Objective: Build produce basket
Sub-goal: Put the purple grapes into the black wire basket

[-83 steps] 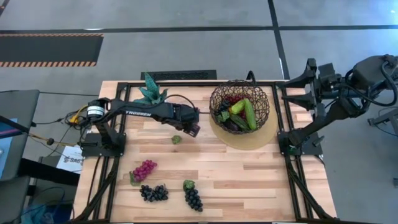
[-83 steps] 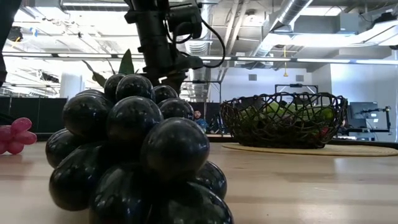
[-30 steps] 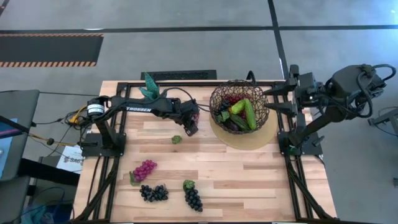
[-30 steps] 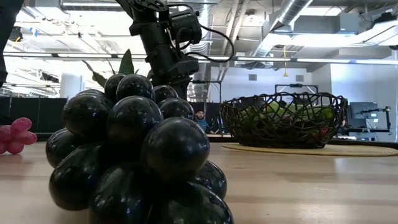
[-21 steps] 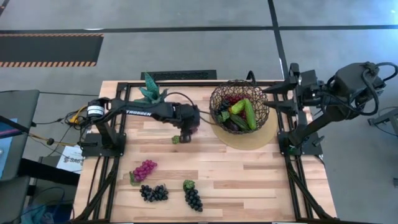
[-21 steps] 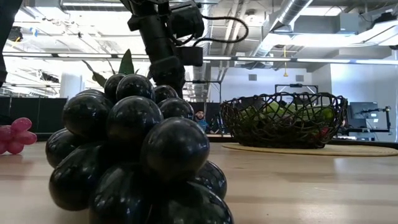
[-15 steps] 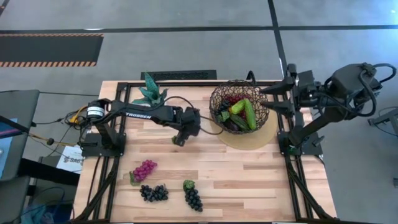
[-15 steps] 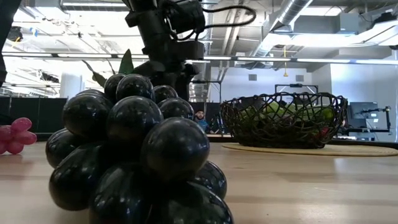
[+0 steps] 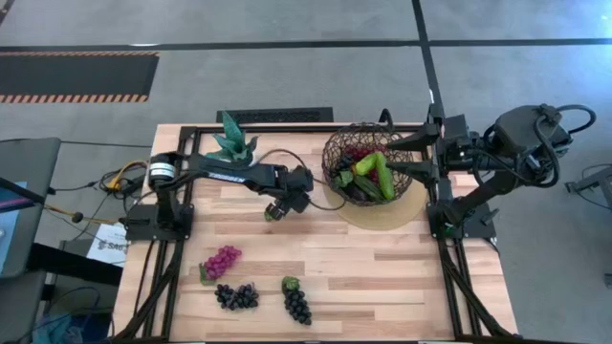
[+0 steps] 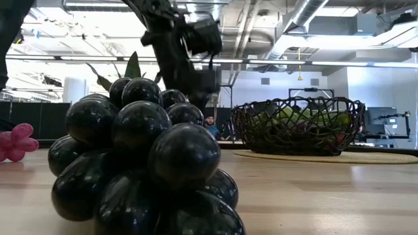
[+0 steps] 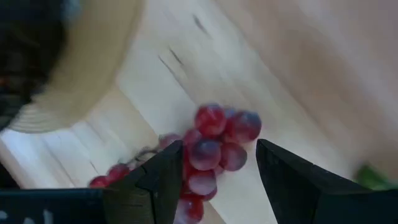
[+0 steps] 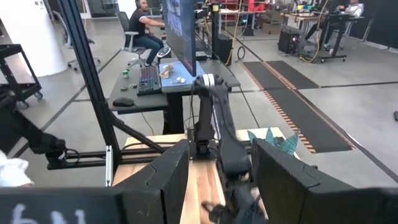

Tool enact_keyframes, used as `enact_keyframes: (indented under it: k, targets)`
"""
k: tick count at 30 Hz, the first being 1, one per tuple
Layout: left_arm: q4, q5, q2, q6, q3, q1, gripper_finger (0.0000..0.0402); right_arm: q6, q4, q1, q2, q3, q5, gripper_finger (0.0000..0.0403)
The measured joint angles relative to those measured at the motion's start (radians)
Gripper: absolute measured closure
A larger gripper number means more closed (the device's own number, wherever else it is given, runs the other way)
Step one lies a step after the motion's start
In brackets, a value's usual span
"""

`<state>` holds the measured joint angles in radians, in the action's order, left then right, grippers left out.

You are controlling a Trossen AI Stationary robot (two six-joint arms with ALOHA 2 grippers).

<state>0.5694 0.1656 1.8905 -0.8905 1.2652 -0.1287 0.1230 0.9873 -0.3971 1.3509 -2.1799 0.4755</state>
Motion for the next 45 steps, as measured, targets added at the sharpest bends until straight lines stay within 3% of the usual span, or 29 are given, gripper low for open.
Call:
enact_keyframes:
  k: [4, 18, 27, 36, 45]
  targets:
    - [0.000, 0.108, 0.043, -0.052, 0.000, 0.009, 0.0211, 0.000, -0.004, 0.000, 0.004, 0.000, 0.002, 0.0210]
    - [-0.165, 0.091, 0.059, -0.102, 0.000, -0.010, 0.0217, 0.000, -0.004, 0.000, 0.004, 0.000, 0.002, 0.0214]
    - [-0.070, 0.009, 0.057, -0.020, 0.001, -0.057, 0.0294, 0.000, -0.011, 0.000, 0.004, 0.000, 0.002, 0.0213]
    - [-0.072, 0.002, 0.057, 0.093, 0.001, -0.069, 0.0388, 0.000, -0.033, 0.000, 0.004, 0.000, 0.000, 0.0214]
    - [0.000, -0.005, 0.040, 0.287, 0.087, -0.031, 0.0400, 0.000, -0.033, 0.000, 0.004, 0.000, -0.002, 0.0220]
